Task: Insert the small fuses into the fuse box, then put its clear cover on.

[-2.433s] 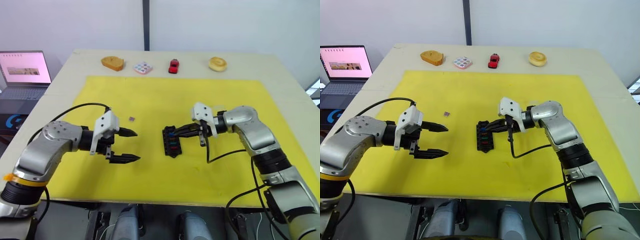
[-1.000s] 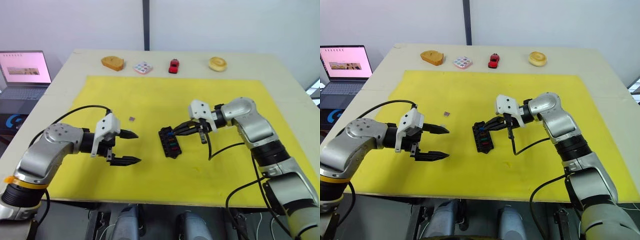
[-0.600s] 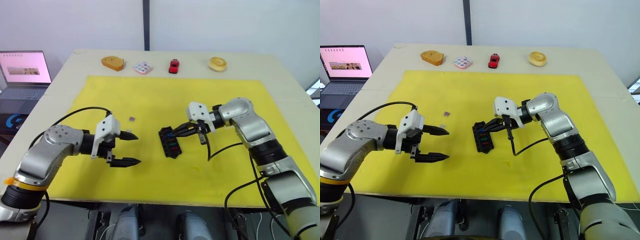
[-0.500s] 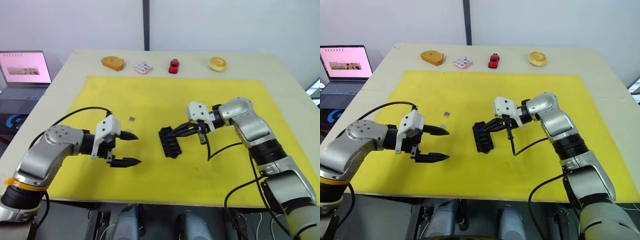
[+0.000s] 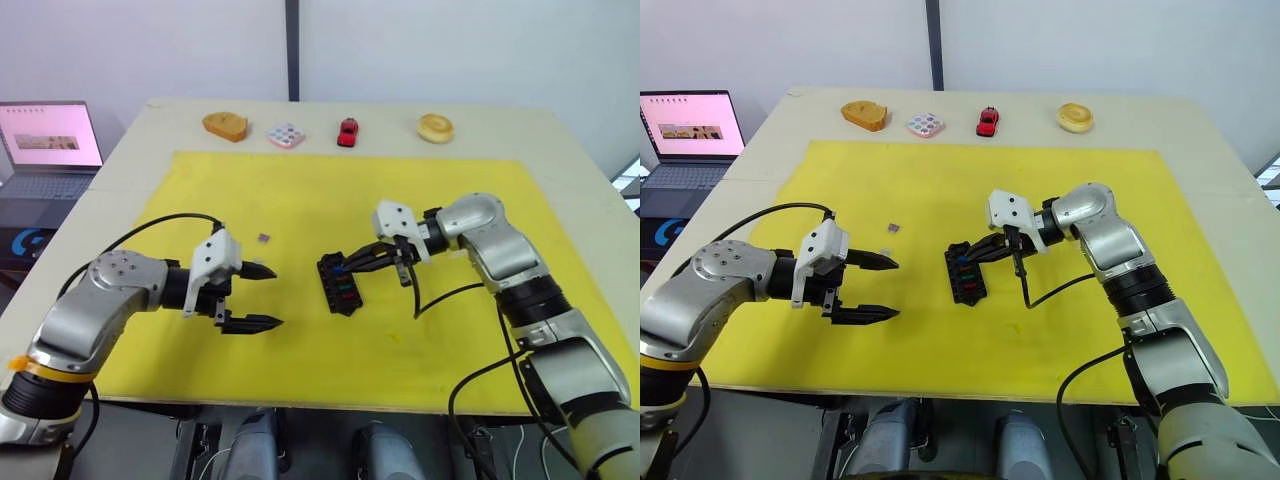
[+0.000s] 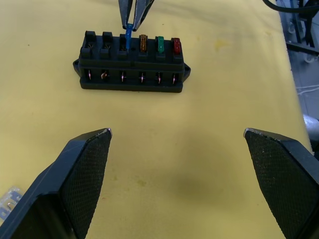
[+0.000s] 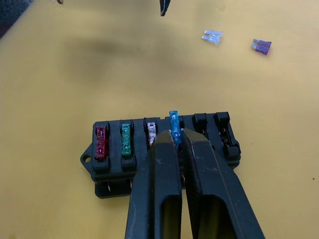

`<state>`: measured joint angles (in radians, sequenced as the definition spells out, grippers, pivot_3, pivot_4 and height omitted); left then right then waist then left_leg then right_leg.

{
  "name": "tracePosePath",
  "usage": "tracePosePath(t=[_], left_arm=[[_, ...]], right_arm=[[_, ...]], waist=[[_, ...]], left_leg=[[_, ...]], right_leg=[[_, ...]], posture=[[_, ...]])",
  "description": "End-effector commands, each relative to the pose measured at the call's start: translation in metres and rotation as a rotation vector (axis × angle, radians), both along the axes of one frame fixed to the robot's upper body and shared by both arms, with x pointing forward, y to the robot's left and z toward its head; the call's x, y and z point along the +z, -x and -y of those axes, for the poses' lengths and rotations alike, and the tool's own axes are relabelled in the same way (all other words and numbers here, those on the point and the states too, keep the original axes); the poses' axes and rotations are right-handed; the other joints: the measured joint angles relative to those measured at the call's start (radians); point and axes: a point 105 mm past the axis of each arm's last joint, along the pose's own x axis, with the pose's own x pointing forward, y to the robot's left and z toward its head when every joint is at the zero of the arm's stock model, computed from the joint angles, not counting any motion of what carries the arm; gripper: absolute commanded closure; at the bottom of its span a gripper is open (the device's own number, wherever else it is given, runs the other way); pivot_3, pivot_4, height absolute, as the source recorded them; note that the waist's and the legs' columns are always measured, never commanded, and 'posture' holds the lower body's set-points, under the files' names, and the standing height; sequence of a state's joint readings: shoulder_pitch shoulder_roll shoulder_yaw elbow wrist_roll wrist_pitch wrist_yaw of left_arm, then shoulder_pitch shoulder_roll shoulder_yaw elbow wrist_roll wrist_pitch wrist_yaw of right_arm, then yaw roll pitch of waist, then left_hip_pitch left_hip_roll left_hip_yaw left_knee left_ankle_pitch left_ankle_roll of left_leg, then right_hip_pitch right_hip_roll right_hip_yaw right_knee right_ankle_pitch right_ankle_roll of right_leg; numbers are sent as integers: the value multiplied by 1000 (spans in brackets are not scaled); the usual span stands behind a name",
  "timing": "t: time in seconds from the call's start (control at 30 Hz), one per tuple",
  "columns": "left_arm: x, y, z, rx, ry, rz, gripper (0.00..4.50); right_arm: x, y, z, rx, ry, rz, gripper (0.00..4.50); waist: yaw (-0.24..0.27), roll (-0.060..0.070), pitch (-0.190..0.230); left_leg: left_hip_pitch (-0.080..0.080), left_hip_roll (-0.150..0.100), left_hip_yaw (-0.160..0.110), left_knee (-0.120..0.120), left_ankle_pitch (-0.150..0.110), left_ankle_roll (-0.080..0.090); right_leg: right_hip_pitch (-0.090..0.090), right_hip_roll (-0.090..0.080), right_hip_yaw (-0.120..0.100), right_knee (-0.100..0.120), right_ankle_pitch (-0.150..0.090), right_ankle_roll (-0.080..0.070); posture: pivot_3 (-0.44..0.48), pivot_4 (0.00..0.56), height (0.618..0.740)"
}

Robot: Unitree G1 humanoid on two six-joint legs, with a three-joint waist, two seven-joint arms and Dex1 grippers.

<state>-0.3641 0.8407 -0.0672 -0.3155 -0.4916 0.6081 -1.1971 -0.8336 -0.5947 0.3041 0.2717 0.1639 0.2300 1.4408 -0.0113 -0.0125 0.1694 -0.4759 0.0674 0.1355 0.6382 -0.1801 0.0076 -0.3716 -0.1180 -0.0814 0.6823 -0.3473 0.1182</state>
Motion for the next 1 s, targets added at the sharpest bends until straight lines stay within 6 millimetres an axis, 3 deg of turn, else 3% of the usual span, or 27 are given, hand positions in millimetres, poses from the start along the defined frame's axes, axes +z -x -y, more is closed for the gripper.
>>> tracePosePath(t=[0.03,1.0], left_arm=[[5,3,4,-25,10,20,27],[4,4,3,-17,12,19,27]], right_arm=[[22,-1,-4,17,-43,57,4500],[11,-2,-3,14,0,46,4500]], waist=[[0,0,0],[0,0,0]], left_leg=[[0,0,0,0,0,0],[0,0,0,0,0,0]], right_leg=[[0,0,0,0,0,0],[0,0,0,0,0,0]], posture=[[0,150,740],[0,150,740]])
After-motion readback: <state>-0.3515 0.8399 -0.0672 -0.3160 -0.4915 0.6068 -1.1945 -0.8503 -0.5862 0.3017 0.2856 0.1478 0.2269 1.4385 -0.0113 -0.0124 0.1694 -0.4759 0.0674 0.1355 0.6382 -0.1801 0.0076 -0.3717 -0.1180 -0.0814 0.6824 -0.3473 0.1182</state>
